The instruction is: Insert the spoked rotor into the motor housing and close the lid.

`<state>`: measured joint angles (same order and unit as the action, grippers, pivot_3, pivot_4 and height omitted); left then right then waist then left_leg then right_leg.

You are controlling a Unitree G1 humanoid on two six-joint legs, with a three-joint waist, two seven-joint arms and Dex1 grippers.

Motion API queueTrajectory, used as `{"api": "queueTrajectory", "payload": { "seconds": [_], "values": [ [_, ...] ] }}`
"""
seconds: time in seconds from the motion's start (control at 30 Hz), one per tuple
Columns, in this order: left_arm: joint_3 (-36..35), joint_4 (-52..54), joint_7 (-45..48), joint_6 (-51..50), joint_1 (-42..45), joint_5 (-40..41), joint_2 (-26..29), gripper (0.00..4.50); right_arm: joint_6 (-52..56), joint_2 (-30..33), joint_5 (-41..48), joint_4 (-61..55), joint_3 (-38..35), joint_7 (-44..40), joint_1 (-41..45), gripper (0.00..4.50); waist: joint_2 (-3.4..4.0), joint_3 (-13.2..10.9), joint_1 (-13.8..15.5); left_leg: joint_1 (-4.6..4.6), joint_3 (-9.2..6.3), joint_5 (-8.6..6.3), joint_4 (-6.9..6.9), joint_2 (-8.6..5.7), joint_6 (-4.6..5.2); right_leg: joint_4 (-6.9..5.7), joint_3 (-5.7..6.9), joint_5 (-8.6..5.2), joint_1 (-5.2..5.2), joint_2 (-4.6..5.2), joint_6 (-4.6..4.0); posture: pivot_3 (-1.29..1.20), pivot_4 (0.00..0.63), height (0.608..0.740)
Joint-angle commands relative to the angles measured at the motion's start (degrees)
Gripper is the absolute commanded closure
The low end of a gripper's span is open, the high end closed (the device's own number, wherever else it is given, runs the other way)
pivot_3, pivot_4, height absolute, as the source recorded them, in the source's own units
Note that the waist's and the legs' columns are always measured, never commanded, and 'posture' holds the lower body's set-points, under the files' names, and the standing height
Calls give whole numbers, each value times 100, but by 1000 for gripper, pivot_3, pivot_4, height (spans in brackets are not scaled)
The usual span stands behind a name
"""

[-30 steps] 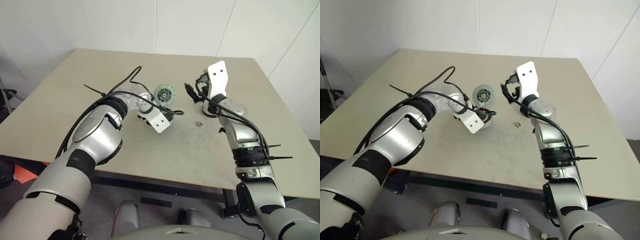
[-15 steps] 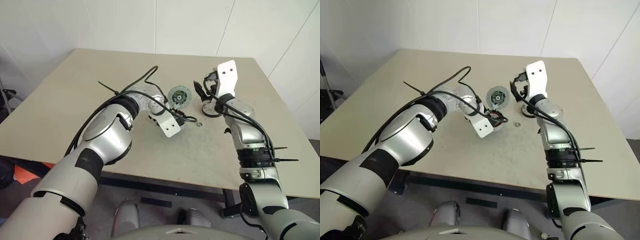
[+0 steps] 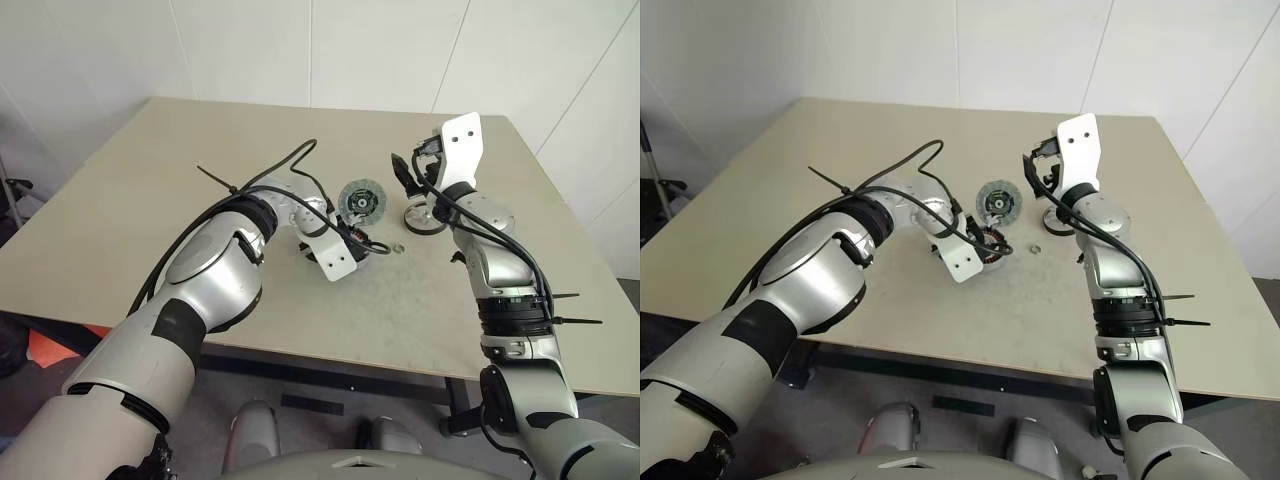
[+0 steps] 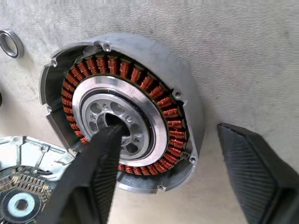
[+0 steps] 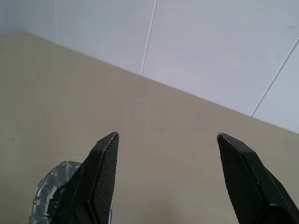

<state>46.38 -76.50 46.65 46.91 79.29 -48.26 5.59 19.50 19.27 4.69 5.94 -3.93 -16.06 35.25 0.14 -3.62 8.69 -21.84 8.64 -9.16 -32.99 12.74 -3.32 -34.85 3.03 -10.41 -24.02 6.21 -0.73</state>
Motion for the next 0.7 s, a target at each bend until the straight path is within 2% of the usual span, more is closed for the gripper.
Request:
{"api": "queueTrajectory", "payload": {
  "seconds": [0.03, 0.23, 0.4, 0.5, 0.6, 0.7],
  "values": [
    [-275, 124, 12, -70, 131, 273, 36, 108, -51, 33, 50, -228, -117, 43, 200, 684, 0, 0, 0, 0, 0, 0, 0, 0, 0, -1, 0, 0, 0, 0, 0, 0, 0, 740],
    [-1006, 224, 876, -62, 278, 1086, 289, 108, -15, 20, 103, -230, -98, -37, 170, 684, 0, 0, -2, 1, 1, 0, 0, 0, 0, -1, 0, 0, -1, 0, 0, 0, 0, 740],
    [-2035, 516, 2756, -267, -72, 2483, 946, 108, 65, 131, 177, -322, -227, -113, 50, 684, 1, 0, -5, 4, 3, -1, 1, 1, 1, -2, -1, 0, -1, 0, -1, 0, 0, 740],
    [-2483, 858, 3538, -705, -364, 3121, 1361, 108, 102, 270, 210, -297, -382, -100, -66, 684, 1, 0, 3, 8, 7, -2, 4, 2, 3, -2, -2, 0, 0, 0, -1, 0, 0, 740],
    [-2956, 1018, 3464, -1452, -508, 3539, 1719, 108, 201, 407, 298, -259, -607, -97, -231, 684, 2, 0, 18, 7, 8, -3, 3, 3, 4, -2, -2, 0, 0, 0, -1, 0, 0, 740],
    [-3555, 1029, 2936, -2312, -611, 4004, 1872, 108, 421, 462, 431, -235, -833, -55, -375, 684, 3, -1, 15, 6, 8, -6, 2, 3, 10, -4, -2, 0, 0, 0, -1, 0, 0, 740]
  ]
}}
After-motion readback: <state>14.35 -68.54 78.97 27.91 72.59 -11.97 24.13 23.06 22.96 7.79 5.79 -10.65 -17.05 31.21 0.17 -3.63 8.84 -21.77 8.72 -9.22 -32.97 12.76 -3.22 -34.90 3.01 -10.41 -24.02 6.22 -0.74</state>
